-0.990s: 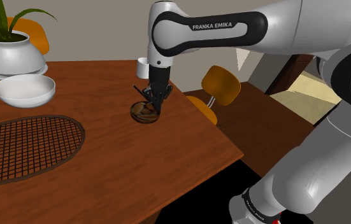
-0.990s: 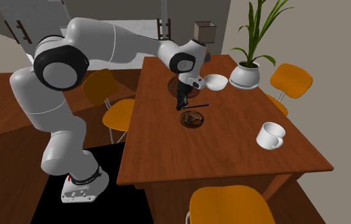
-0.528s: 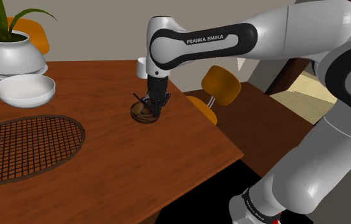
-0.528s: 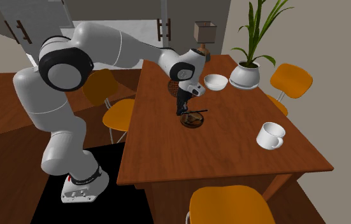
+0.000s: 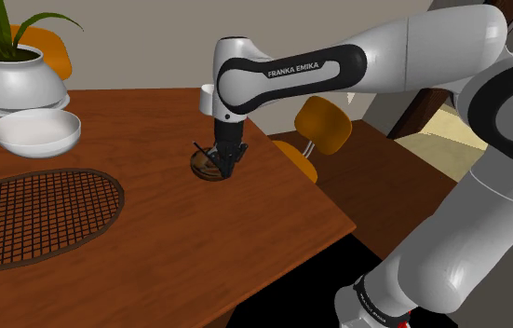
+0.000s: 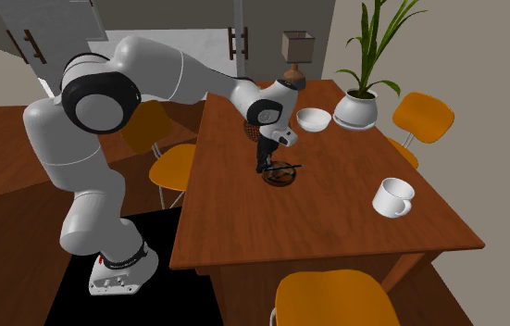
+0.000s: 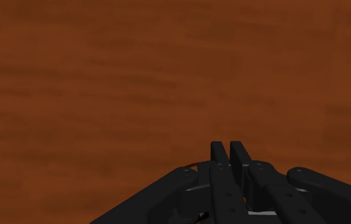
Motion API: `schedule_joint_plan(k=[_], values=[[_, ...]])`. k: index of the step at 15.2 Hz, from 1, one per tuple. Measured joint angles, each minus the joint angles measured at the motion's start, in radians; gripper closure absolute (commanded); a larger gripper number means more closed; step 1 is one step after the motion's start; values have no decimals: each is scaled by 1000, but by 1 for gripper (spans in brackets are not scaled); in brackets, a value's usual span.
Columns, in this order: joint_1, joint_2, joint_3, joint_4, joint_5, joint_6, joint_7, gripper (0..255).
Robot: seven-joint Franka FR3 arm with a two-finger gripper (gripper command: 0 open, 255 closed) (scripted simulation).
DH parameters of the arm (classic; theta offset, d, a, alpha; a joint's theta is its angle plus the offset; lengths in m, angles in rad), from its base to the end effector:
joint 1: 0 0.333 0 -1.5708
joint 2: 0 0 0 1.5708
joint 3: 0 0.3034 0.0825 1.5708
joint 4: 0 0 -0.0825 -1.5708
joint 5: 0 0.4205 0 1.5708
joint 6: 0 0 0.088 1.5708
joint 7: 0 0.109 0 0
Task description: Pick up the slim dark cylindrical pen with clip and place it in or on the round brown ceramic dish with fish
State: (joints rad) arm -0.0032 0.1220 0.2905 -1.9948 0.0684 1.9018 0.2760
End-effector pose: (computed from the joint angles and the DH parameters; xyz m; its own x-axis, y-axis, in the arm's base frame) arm 0.5589 0.1684 0.3543 0.9738 -0.0120 -0.2272 -0.0199 -0.9993 -0.0327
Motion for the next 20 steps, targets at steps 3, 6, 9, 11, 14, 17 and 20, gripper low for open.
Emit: schedule_joint_plan(k=[3,6,9,11,14,17,20], values=[[0,0,0,0,0,0,0,0],[0,0,0,-1,0,1,0,0],[0,0,0,-1,0,1,0,0],[-1,-11,0,29,2,-39,1,0],[-4,-10,-2,102,0,-110,1,0],[-5,-9,-3,115,-1,-124,0,0],[-5,-9,-3,117,-1,-125,0,0]])
